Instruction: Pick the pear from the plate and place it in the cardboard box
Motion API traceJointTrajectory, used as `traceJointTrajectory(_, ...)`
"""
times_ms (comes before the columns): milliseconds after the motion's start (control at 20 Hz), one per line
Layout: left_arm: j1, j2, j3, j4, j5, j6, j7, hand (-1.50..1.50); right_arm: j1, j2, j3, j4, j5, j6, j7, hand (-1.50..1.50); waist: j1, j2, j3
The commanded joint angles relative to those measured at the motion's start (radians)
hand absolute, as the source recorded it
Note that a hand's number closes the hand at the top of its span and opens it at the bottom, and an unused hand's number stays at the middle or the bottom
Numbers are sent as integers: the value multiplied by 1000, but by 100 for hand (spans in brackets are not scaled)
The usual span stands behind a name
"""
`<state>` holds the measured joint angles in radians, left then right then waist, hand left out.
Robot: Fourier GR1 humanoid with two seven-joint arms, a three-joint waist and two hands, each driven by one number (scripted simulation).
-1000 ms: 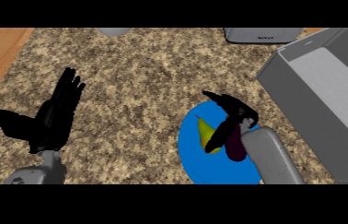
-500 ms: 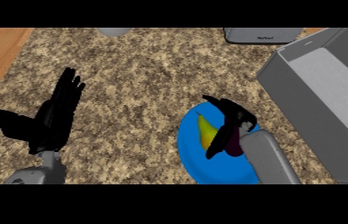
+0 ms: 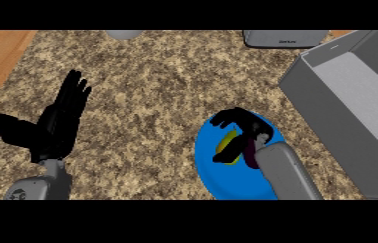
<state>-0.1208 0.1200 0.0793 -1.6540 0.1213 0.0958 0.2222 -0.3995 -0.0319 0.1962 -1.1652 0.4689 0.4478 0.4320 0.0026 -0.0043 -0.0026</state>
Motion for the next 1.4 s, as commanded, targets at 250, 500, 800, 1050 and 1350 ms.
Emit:
traceJointTrajectory(250, -25, -9, 4, 37, -10, -7, -12, 0, 13, 8, 66, 47, 158, -115, -131, 150, -1, 5, 3)
traceJointTrajectory(500, 49, -2, 8, -26, 0, -15, -4, 0, 100, -123, 241, -192, 321, -152, -223, 150, -8, -4, 2)
traceJointTrajectory(800, 3, -10, 15, 32, -11, -1, -22, 0, 255, -155, 465, -452, 564, -330, -177, 150, -29, -4, 2)
traceJointTrajectory(1050, 3, -16, 0, -23, -17, 9, 14, 0, 295, -226, 456, -598, 612, -346, -218, 150, -9, 2, 3)
traceJointTrajectory(1350, 2, -5, 14, -21, -7, 6, 45, 0, 303, -222, 479, -971, 624, -116, -62, 150, -12, 0, 2)
